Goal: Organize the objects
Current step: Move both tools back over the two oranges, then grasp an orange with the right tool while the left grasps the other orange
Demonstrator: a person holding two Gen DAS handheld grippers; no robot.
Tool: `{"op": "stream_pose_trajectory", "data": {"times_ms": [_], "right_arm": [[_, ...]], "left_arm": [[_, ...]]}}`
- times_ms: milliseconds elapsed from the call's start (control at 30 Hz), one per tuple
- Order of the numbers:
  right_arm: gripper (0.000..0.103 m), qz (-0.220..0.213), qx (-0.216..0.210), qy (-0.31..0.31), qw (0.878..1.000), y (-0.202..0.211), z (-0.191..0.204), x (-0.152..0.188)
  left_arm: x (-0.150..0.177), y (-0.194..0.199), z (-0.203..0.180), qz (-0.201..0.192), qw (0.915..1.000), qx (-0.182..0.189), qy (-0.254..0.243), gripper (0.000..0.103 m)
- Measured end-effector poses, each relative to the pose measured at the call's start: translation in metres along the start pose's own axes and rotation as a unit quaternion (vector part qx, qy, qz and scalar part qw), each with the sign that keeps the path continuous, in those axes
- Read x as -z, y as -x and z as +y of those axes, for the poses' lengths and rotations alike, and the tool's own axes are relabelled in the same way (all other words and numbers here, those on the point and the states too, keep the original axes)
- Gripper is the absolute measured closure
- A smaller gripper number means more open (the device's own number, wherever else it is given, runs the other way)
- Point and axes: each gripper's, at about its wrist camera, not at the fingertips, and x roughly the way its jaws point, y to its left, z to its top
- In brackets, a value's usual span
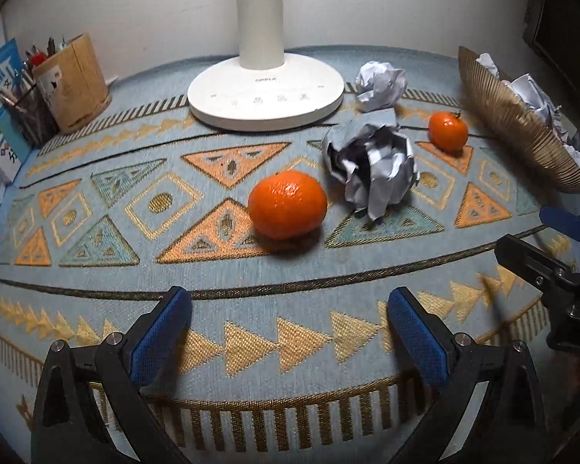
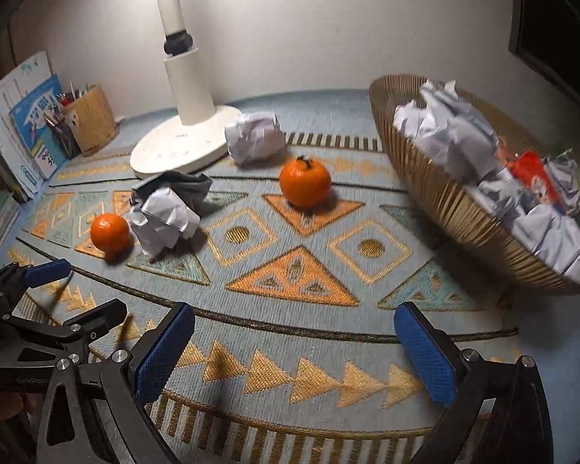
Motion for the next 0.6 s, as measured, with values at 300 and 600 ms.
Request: {"op": "stream_pose_trajectory", "data": {"times_ms": [300,600], "right_arm": [[0.000,-0.008,0.066,-0.044,0.997,-0.046,-0.006,-0.031],[0.000,-0.006,0.085,-0.072,0.994,-0.075,-0.001,-0.069]], "left_arm": [[-0.022,-0.012,0.007,-0.045,0.9987,-0.013,0.018,0.000],[-0.033,-0.018,0.008,-0.044,0.9985,-0.018,0.028,0.000]]}}
